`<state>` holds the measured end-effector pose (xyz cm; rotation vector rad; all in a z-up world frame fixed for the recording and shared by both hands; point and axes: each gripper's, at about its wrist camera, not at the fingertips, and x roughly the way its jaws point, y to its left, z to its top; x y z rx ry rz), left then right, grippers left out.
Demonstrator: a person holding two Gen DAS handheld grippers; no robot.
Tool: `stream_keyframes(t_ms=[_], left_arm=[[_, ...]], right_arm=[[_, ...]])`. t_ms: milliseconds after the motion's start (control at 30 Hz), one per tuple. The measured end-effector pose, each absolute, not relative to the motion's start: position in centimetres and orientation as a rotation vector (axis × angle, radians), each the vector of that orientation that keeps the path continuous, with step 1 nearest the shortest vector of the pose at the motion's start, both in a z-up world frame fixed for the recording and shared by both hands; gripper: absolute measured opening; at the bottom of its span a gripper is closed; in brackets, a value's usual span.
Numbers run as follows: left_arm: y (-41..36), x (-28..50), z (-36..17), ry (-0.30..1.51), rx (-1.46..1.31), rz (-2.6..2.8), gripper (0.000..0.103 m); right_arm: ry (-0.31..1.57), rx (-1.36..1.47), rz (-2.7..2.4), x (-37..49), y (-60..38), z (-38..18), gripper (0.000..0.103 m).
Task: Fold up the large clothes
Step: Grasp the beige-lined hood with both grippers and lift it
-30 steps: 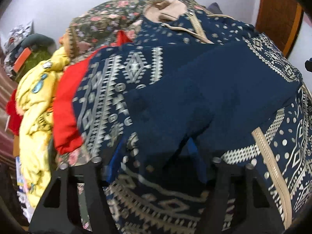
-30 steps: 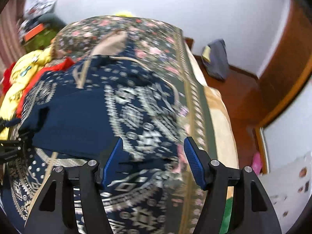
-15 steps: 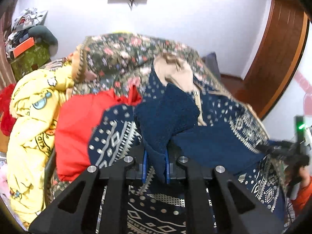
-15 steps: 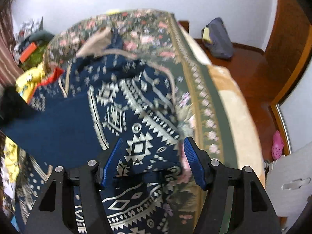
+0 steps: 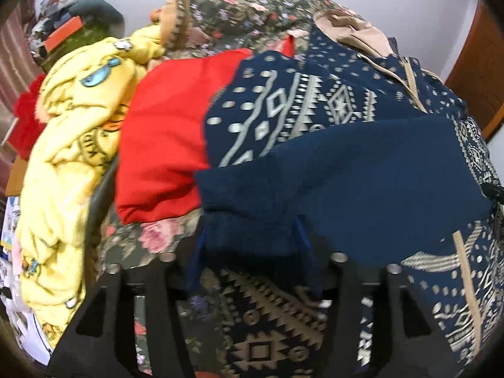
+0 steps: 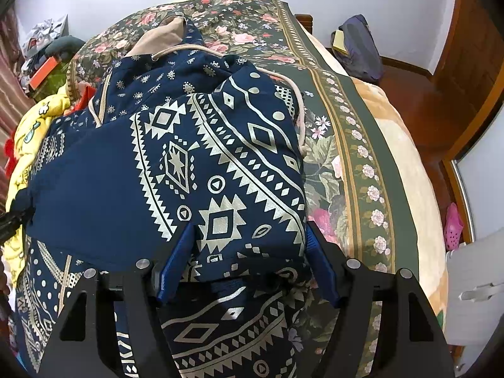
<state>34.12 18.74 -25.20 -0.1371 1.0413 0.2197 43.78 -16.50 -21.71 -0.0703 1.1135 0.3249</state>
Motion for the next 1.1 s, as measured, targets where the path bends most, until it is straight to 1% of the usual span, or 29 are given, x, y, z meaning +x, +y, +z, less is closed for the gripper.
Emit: stream_keyframes(t_ms=[133,267,467,633,833,933,1100], left_arm=[[19.6,32.9,-25.2,1.074,-0.021,0.312,0.058],[21.4,31.9,-24.7,1.094,-0.031,0.322,0.058],[22.3,31.6,-20.6,1.010,-0.076,0.298,0.059],[20.6,33.2,-16.4,0.910,-0.038,0.253,0.061],[17.0,36.2,-12.1,0.794,-0.007,0.163,0.071],[15.6,38.4,-11.1,0.768,-0.023,0.111,0.074],[14.1,42.5,-11.0,0.767,-0.033,0.062,0.074]], right_arm=[[1.124,-0.056,0.312,43.9,-16.6,-21.8,0.069],[1.139,-0.055,0.302,44.0,-16.5,-21.6,0.069],[1.121,-0.105,0.278,44.0,-16.2,-20.2,0.069],[1.013,-0.202,0.294,43.3,-14.9,-16.8,0.069],[0.874,-0.239,0.334,42.7,-13.4,-12.5,0.070],[0.807,-0.237,0.359,43.0,-12.2,-10.5,0.073],[0.737,-0.233,0.403,44.9,-9.8,-8.9,0.075]])
